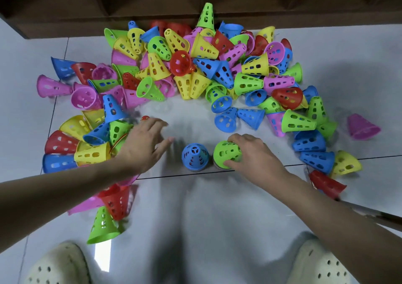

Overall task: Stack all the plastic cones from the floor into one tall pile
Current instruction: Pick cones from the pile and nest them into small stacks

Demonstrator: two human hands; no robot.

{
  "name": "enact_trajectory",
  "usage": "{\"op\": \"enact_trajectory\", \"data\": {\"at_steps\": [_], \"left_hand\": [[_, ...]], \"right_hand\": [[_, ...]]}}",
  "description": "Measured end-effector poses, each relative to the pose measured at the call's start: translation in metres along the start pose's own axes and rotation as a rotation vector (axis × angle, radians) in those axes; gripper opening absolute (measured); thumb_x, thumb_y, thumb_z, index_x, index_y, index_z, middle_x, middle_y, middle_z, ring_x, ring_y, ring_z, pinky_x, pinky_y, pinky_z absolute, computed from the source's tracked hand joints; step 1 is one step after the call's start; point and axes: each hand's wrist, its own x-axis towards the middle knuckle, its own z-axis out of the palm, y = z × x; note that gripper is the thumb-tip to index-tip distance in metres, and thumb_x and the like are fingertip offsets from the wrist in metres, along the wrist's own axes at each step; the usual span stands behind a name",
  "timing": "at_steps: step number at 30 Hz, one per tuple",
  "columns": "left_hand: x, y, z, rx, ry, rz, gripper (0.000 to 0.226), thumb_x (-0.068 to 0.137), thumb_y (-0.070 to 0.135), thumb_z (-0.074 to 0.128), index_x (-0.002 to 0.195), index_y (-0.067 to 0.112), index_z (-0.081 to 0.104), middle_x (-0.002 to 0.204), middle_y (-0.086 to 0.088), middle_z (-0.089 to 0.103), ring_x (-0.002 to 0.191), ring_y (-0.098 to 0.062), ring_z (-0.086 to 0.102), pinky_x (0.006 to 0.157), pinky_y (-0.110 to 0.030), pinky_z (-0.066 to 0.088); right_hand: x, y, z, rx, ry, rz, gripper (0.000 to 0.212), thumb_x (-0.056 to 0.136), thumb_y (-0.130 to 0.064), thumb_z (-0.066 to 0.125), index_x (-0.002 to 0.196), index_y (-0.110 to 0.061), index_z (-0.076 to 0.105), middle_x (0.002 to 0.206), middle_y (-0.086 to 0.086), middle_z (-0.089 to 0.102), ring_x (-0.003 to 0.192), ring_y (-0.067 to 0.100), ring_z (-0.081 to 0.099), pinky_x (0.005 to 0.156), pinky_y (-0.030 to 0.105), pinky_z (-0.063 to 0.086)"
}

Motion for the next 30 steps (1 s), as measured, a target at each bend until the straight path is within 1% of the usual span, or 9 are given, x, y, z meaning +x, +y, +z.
{"op": "enact_trajectory", "data": {"at_steps": [3, 8, 12, 16, 19, 22, 24, 27, 30], "left_hand": [[0.018, -0.015, -0.007, 0.106, -0.082, -0.194, 0.066, 0.097, 0.062, 0.037, 0.131, 0.006, 0.046, 0.136, -0.017, 0.049, 0.125, -0.035, 0.048, 0.105, -0.05, 0.043], [0.044, -0.024, -0.014, 0.223, -0.235, -0.46, 0.071, 0.099, 0.061, 0.038, 0.133, -0.001, 0.041, 0.113, -0.025, 0.061, 0.098, -0.039, 0.062, 0.075, -0.043, 0.051], [0.057, -0.021, -0.008, 0.368, -0.344, -0.477, 0.061, 0.099, 0.055, 0.042, 0.129, 0.003, 0.051, 0.113, -0.016, 0.06, 0.098, -0.035, 0.063, 0.077, -0.039, 0.052], [0.057, -0.016, 0.005, 0.241, -0.4, -0.451, 0.054, 0.09, 0.051, 0.061, 0.124, 0.011, 0.047, 0.112, -0.015, 0.065, 0.097, -0.035, 0.063, 0.071, -0.036, 0.05], [0.05, -0.008, 0.013, 0.034, -0.317, -0.359, 0.048, 0.088, 0.047, 0.066, 0.122, 0.018, 0.05, 0.11, -0.011, 0.067, 0.093, -0.031, 0.062, 0.076, -0.038, 0.053], [0.044, 0.001, 0.012, -0.208, -0.192, -0.261, 0.047, 0.087, 0.042, 0.071, 0.124, 0.02, 0.052, 0.108, -0.004, 0.065, 0.093, -0.025, 0.061, 0.08, -0.036, 0.051], [0.041, 0.01, 0.007, -0.336, -0.13, -0.223, 0.047, 0.087, 0.038, 0.073, 0.125, 0.022, 0.052, 0.11, -0.002, 0.064, 0.094, -0.023, 0.062, 0.083, -0.036, 0.051], [0.038, 0.021, 0.002, -0.462, -0.043, -0.2, 0.045, 0.087, 0.033, 0.075, 0.126, 0.026, 0.051, 0.109, 0.003, 0.063, 0.097, -0.02, 0.063, 0.087, -0.036, 0.053], [0.036, 0.029, -0.002, -0.52, 0.008, -0.169, 0.044, 0.088, 0.034, 0.075, 0.125, 0.03, 0.051, 0.108, 0.009, 0.063, 0.099, -0.013, 0.063, 0.088, -0.036, 0.054]], "right_hand": [[0.002, 0.002, 0.006, -0.092, 0.001, -0.045, 0.06, 0.082, -0.047, 0.074, 0.132, -0.025, 0.049, 0.121, 0.0, 0.055, 0.106, 0.027, 0.059, 0.081, 0.036, 0.045], [-0.001, 0.016, -0.005, 0.013, -0.034, -0.043, 0.085, 0.067, -0.082, 0.057, 0.138, -0.037, 0.043, 0.123, -0.017, 0.052, 0.089, 0.008, 0.059, 0.084, 0.033, 0.048], [0.025, 0.032, -0.019, 0.312, 0.149, 0.061, 0.04, 0.09, -0.066, 0.044, 0.103, -0.031, 0.061, 0.103, -0.005, 0.065, 0.078, 0.019, 0.065, 0.079, 0.035, 0.047], [0.077, 0.053, -0.011, 0.338, 0.012, 0.303, 0.054, 0.099, -0.059, 0.039, 0.099, -0.009, 0.061, 0.099, 0.014, 0.069, 0.086, 0.031, 0.068, 0.089, 0.048, 0.053], [0.105, 0.058, 0.0, 0.259, -0.015, 0.341, 0.068, 0.082, -0.08, 0.035, 0.094, -0.018, 0.061, 0.097, 0.009, 0.069, 0.093, 0.031, 0.065, 0.085, 0.045, 0.055], [0.117, 0.042, 0.0, 0.197, 0.001, 0.356, 0.058, 0.093, -0.067, 0.043, 0.077, -0.012, 0.053, 0.078, 0.007, 0.06, 0.084, 0.03, 0.059, 0.06, 0.03, 0.039], [0.129, 0.034, 0.004, 0.273, -0.004, 0.399, 0.056, 0.092, -0.067, 0.047, 0.067, -0.017, 0.046, 0.074, 0.005, 0.055, 0.079, 0.028, 0.057, 0.059, 0.031, 0.037], [0.144, 0.024, 0.01, 0.438, -0.029, 0.465, 0.054, 0.084, -0.07, 0.055, 0.076, -0.017, 0.053, 0.087, 0.006, 0.063, 0.084, 0.027, 0.066, 0.069, 0.036, 0.055], [0.153, 0.016, 0.013, 0.596, -0.058, 0.532, 0.047, 0.081, -0.06, 0.067, 0.093, -0.015, 0.056, 0.092, 0.004, 0.065, 0.084, 0.024, 0.068, 0.058, 0.029, 0.05]]}}
